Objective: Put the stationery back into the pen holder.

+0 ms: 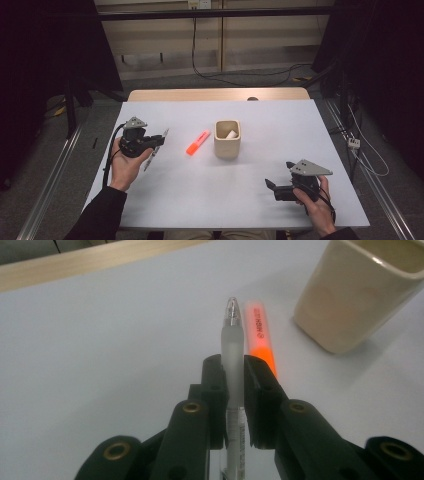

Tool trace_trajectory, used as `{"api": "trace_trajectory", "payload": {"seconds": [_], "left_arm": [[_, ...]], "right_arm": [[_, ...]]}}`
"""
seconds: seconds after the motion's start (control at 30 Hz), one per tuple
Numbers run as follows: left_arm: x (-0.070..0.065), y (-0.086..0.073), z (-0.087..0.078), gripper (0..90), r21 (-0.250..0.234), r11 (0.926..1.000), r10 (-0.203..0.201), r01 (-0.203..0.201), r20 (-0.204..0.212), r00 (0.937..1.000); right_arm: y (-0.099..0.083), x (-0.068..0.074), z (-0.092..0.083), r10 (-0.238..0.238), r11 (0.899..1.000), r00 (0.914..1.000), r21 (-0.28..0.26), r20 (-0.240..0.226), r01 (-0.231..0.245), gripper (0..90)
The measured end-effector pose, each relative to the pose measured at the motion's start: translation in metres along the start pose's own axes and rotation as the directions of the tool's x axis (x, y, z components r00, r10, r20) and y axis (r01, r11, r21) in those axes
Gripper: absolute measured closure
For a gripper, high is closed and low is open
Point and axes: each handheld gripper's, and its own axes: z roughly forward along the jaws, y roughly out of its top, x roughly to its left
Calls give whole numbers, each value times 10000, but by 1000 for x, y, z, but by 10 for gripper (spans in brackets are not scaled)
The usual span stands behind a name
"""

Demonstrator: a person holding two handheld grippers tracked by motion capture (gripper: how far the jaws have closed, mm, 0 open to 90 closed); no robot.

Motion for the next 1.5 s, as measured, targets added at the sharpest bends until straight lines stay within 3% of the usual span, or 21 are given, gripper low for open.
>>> {"api": "trace_trajectory", "payload": {"seconds": [0.3, 0.4, 0.57, 1.5], "left_arm": [[-15, 10, -4, 809, -886, 9956, 320, -304, 166, 9993], [-19, 16, -6, 809, -990, 9921, 799, -774, 211, 9966], [-27, 25, -6, 809, -1369, 9851, 1095, -1041, 320, 9935], [-59, 54, 14, 809, -2611, 9600, 1295, -1011, 942, 9871]], "right_arm": [[0, 0, 0, 1, 10000, 10000, -3, 6, -1, 50], [0, 0, 0, 8, 10000, 10000, 1, 6, -8, 50], [0, 0, 0, -4, 10000, 10000, 0, 8, 4, 50], [0, -1, 0, 33, 10000, 10000, -33, 4, -33, 50]]}}
